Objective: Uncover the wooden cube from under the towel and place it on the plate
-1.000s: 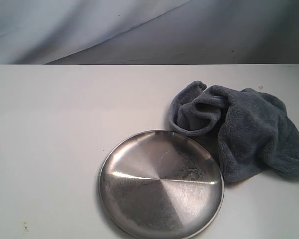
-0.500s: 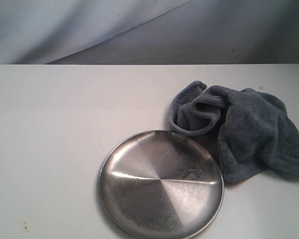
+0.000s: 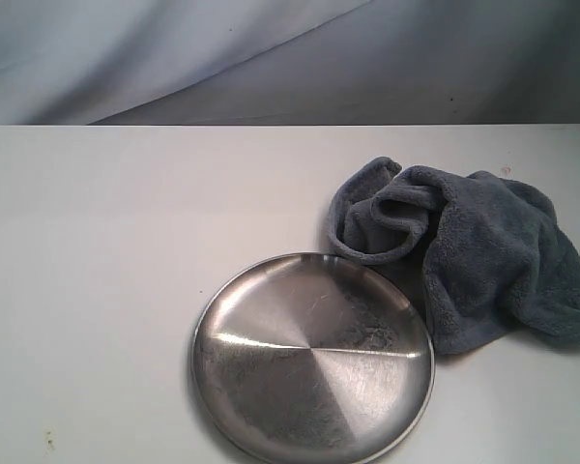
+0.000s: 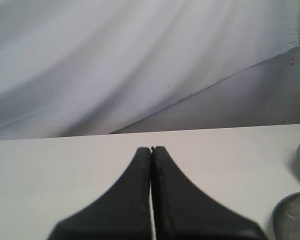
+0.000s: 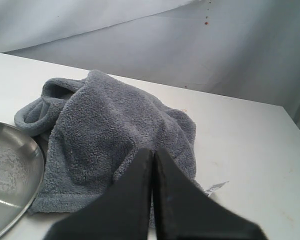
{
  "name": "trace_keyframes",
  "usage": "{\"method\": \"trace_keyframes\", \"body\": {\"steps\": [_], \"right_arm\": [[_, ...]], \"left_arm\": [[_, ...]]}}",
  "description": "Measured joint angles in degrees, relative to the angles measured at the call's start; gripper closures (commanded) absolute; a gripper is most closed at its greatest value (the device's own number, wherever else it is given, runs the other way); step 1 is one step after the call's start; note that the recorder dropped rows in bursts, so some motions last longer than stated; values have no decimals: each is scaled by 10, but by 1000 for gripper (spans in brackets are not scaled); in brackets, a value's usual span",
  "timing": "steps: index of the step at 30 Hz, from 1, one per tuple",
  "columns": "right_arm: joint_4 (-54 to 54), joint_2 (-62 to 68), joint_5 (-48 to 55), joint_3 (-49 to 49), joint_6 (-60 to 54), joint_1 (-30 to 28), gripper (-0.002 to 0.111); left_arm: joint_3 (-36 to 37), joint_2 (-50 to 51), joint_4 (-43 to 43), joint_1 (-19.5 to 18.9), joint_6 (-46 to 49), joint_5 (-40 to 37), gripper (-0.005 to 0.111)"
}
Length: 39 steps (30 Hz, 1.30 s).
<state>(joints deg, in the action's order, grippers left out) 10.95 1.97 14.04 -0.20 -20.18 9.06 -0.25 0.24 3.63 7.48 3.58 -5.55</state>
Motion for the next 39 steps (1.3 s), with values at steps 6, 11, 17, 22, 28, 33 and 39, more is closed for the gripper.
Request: {"method": "trace_keyframes", "body": {"steps": [6, 11, 17, 22, 28, 33, 39], "right_arm": [[0, 0, -11, 0, 0, 0, 108], [32, 0, -106, 0, 0, 0, 108], [46, 0, -151, -35, 0, 0, 108], [46, 0, -152, -103, 0, 0, 108], [46, 0, -150, -106, -3, 0, 108], [69, 0, -140, -106, 7, 0, 108], [79, -1, -128, -130, 11, 0, 108]], "left_arm": [[0, 0, 0, 0, 0, 0, 107], [0, 0, 0, 0, 0, 0, 107], [0, 0, 0, 0, 0, 0, 107], [0, 0, 0, 0, 0, 0, 107], [0, 0, 0, 0, 0, 0, 107], [0, 0, 0, 0, 0, 0, 107], [0, 0, 0, 0, 0, 0, 107]]}}
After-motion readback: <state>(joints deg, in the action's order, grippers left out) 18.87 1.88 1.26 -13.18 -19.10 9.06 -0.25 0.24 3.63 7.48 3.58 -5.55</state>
